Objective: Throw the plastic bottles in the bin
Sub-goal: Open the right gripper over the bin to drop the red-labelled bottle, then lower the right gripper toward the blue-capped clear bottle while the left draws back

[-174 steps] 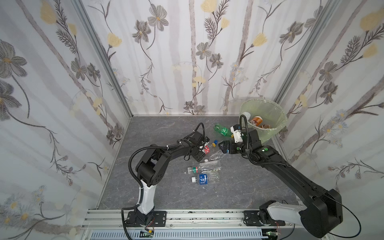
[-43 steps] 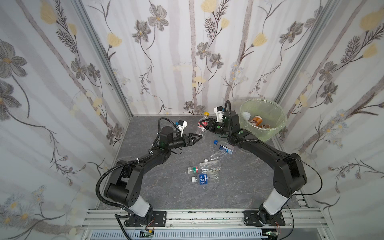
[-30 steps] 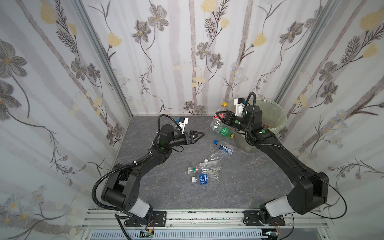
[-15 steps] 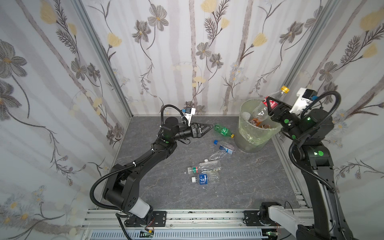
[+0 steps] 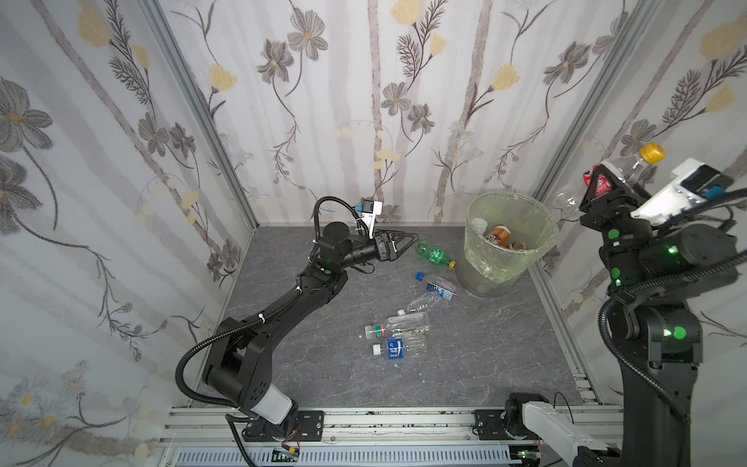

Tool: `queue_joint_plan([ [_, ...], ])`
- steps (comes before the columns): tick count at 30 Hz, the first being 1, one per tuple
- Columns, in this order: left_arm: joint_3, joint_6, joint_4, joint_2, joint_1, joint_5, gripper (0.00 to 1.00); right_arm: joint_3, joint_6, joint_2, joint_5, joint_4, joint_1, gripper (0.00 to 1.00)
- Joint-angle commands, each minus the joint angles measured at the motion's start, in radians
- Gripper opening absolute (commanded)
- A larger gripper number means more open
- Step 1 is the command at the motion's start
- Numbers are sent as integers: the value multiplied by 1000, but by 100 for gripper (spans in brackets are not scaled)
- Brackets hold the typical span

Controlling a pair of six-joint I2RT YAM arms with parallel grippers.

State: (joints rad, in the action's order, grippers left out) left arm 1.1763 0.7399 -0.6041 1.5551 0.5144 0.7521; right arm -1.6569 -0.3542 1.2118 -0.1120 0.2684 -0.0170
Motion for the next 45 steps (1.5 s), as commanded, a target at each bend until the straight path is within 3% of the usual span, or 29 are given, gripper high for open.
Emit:
queue_joint_plan([
  [1, 5, -18, 7, -12, -1, -17, 100, 18, 8, 118, -32, 63, -21, 54],
  [2, 4, -22, 15, -15, 1, -21, 100, 18, -7, 176, 0, 91, -34, 62],
  [5, -5, -45, 44, -28, 0, -27, 100, -17, -35, 312, 74, 180, -55, 99],
  [19, 14, -108, 144, -4, 20, -80, 100, 6, -41, 225, 139, 157, -49, 100],
  [25, 33, -161, 241, -9, 36, -132, 100, 76, -37, 183, 142, 117, 6, 100],
  [29, 72, -245, 407, -12, 43, -244, 100, 88, -18, 189, 117, 116, 83, 100],
  [45, 18, -330, 681, -54, 43, -707, 100, 174, 104, 305, -64, 125, 431, 100],
])
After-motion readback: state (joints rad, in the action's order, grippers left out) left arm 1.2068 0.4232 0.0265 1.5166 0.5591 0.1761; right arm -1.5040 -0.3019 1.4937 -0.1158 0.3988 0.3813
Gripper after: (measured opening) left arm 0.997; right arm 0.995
